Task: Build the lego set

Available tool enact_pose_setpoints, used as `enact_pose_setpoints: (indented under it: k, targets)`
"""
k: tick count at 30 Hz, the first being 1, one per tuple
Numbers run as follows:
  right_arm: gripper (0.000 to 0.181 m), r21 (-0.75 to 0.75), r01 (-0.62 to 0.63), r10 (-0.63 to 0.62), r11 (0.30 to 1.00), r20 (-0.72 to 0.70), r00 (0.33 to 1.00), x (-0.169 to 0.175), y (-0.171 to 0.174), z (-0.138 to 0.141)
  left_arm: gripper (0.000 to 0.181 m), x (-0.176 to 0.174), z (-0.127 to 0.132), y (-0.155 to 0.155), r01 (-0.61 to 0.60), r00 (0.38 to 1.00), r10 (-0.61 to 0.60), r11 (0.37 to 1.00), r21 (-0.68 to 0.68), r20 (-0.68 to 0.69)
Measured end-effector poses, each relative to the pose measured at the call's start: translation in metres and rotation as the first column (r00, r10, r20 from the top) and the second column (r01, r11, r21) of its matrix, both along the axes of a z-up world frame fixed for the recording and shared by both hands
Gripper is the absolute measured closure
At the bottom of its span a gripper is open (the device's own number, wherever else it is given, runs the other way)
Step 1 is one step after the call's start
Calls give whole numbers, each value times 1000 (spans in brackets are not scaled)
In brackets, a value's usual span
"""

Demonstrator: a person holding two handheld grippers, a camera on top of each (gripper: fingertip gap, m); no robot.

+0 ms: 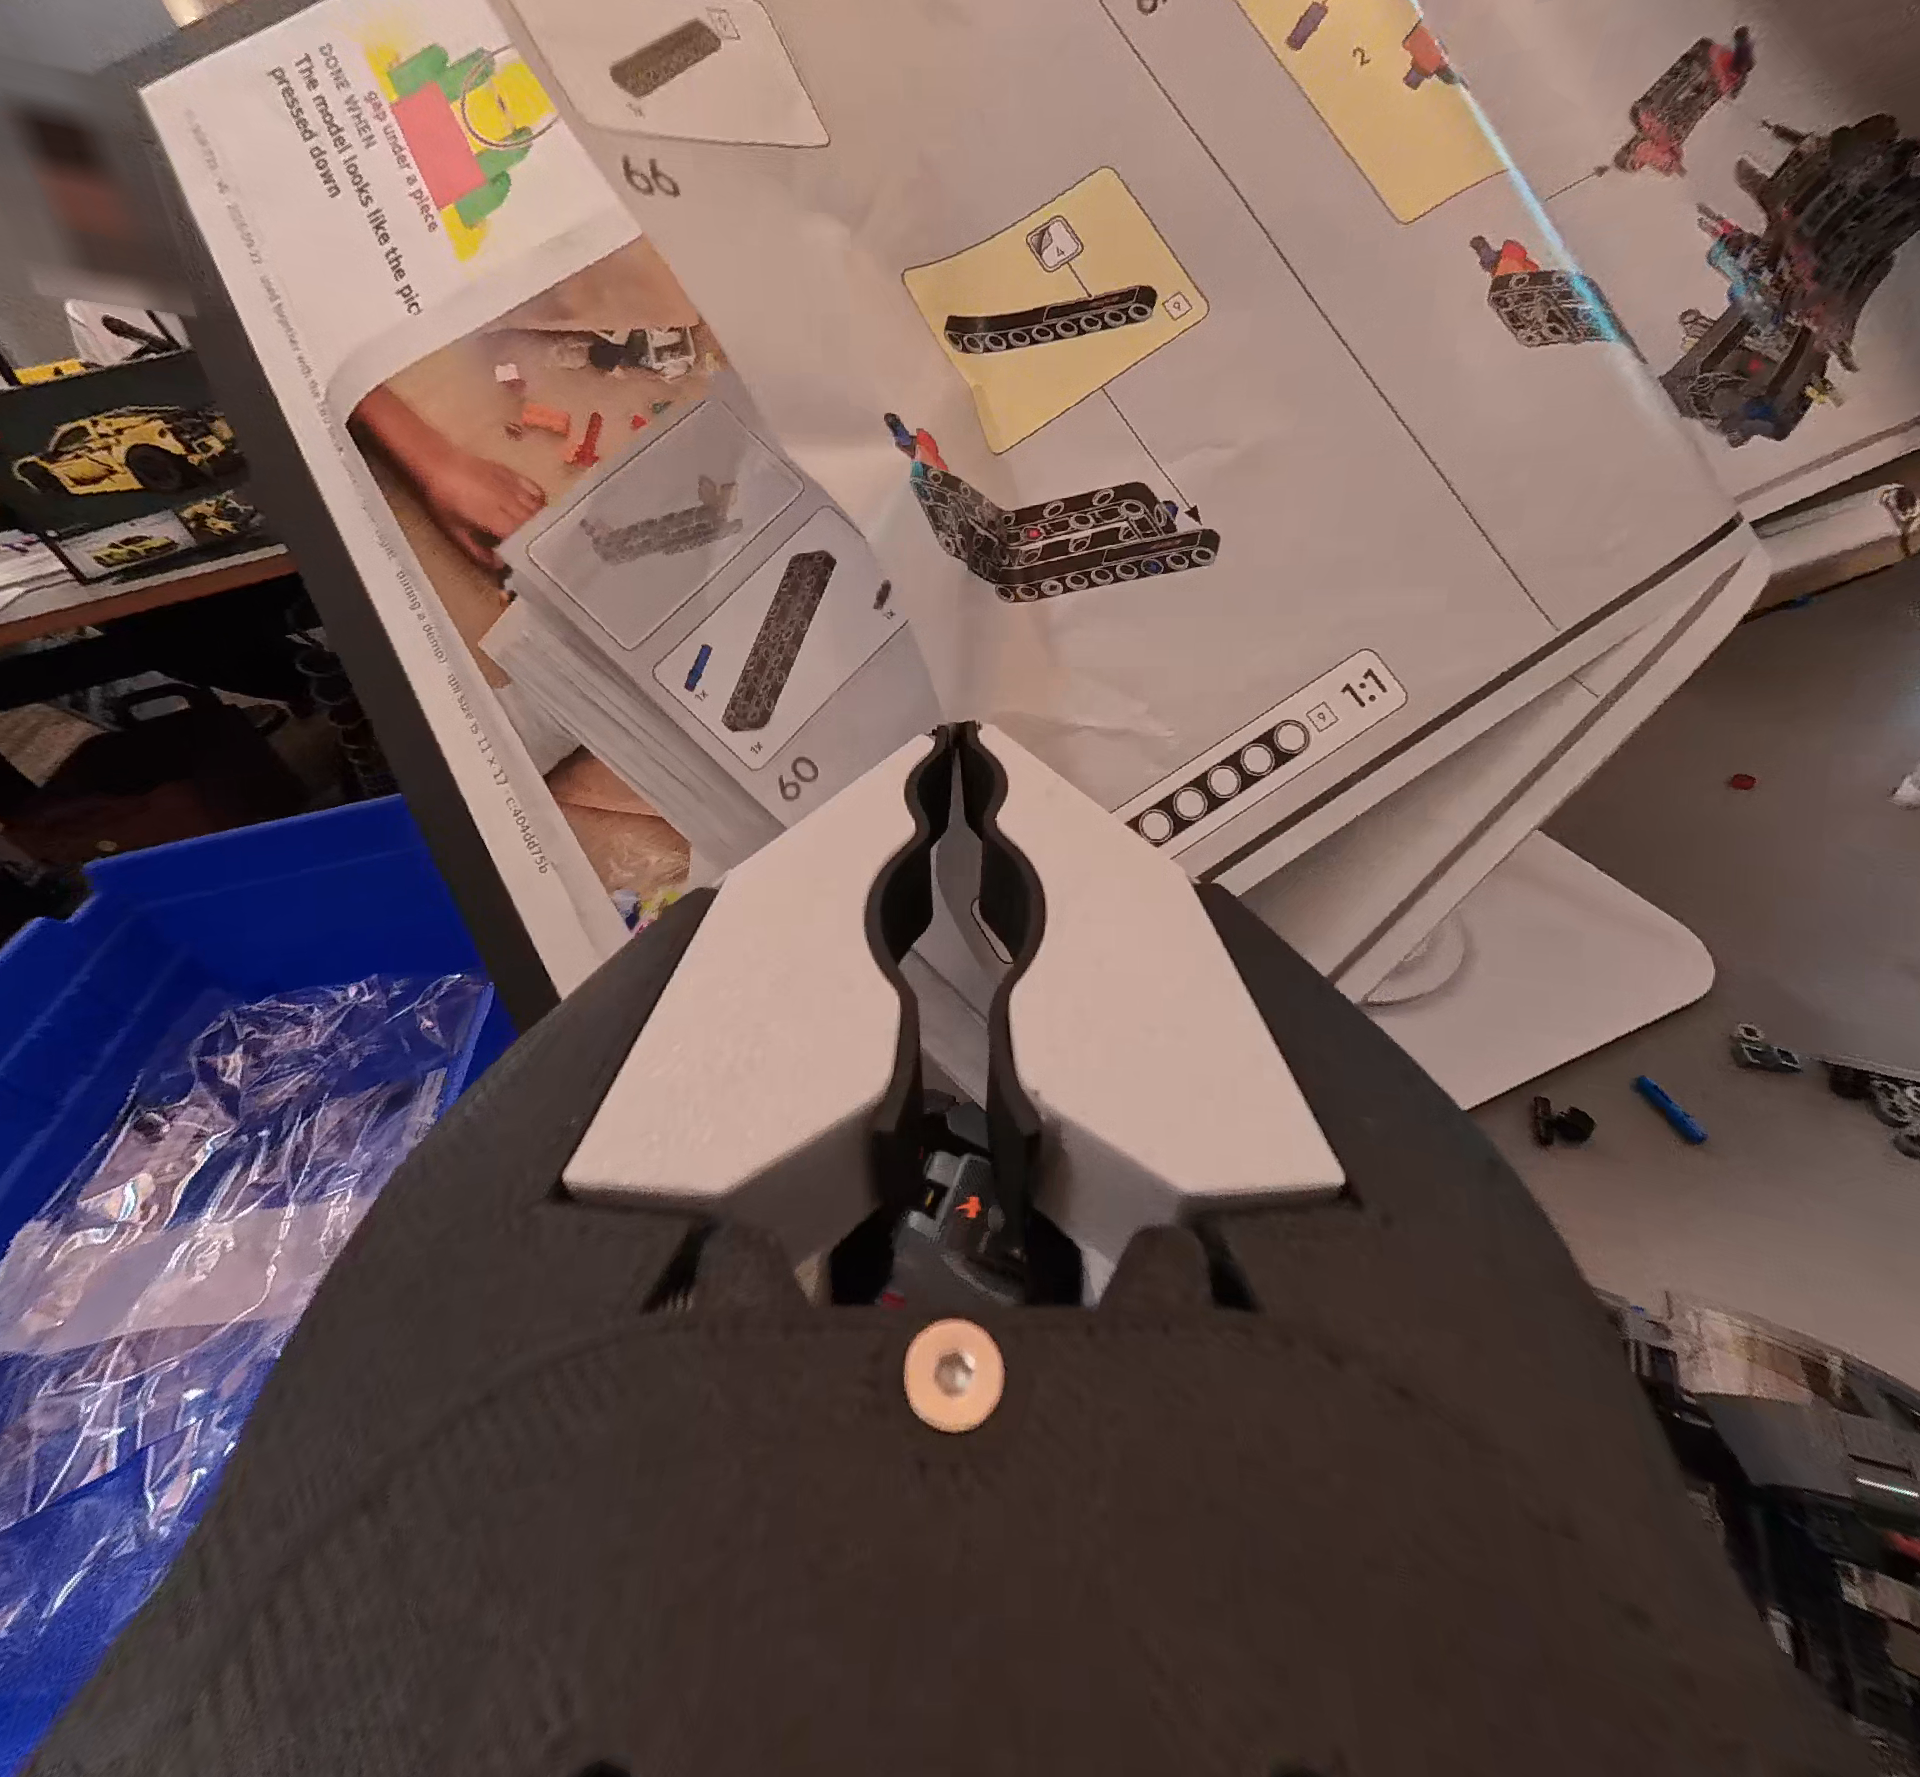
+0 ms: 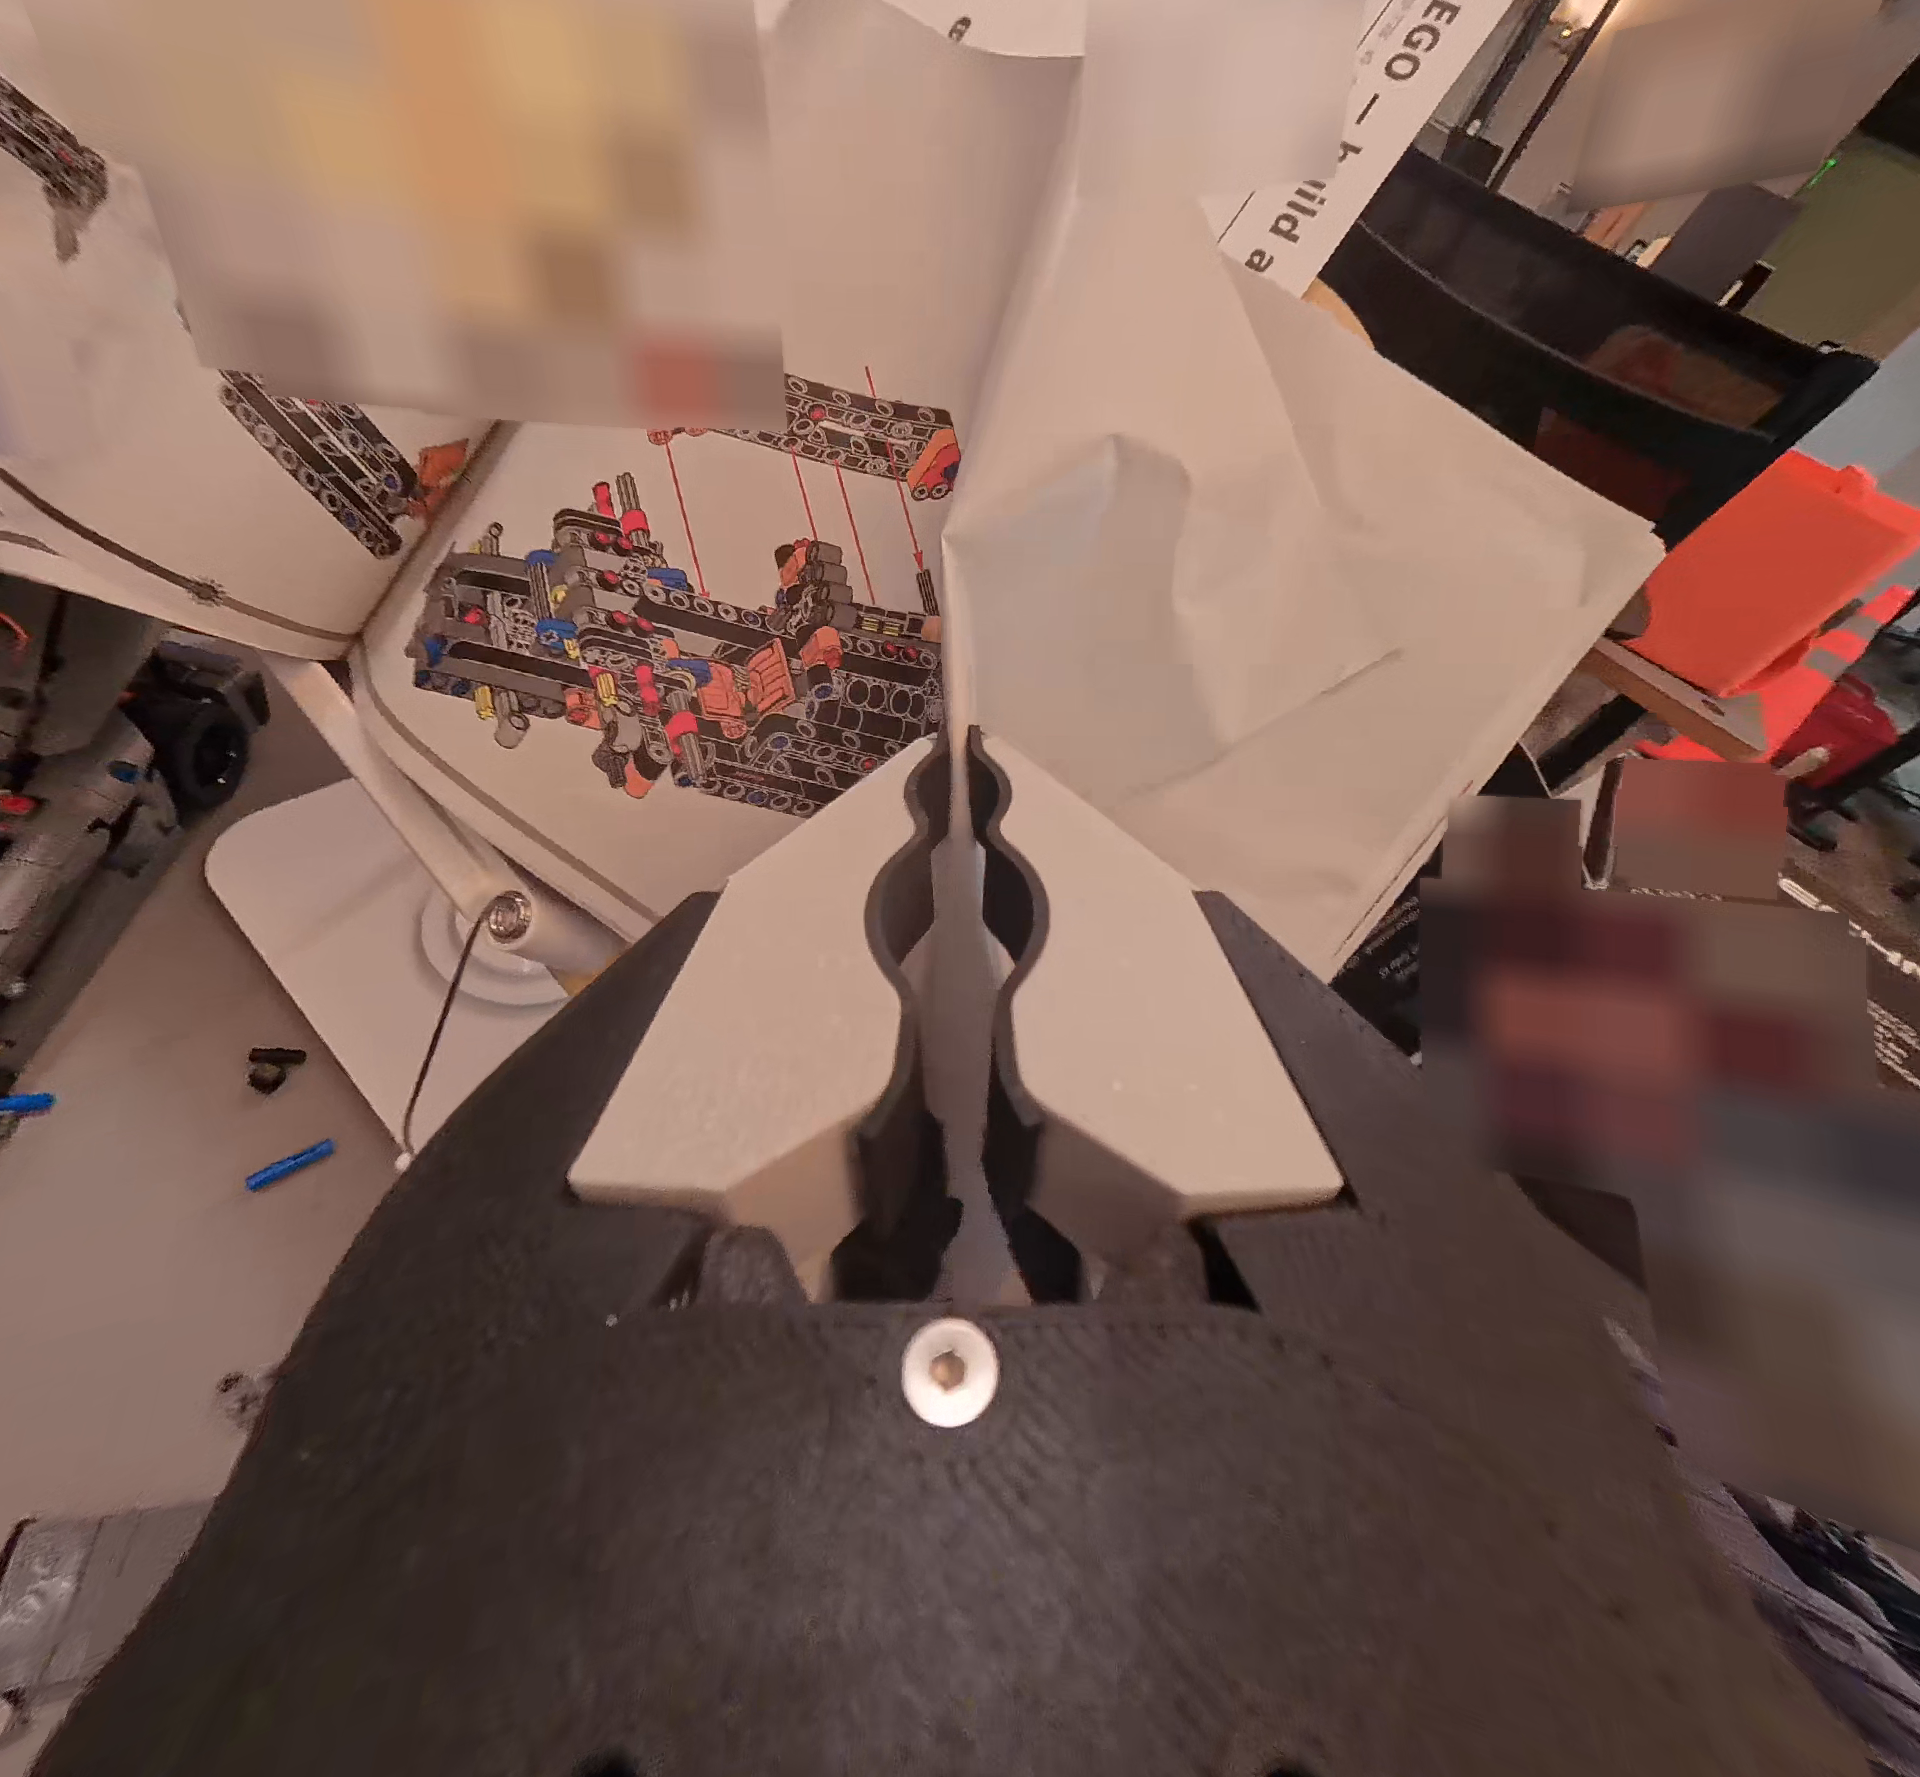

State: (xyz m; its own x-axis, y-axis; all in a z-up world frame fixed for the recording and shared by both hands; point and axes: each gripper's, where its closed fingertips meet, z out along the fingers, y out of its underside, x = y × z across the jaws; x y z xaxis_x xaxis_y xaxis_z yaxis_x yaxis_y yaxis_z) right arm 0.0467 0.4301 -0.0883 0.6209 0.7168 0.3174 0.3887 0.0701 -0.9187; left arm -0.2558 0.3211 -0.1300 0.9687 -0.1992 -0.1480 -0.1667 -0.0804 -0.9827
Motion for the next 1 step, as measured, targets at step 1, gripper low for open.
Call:
enact_pose_setpoints:
  k: [1]
  targets:
    - [181, -8, -12, 12, 1000, -11, 1000, -1, -2, 1, 181, -2, -1, 0, -2, 1000, 2, 1000, -2, 4]
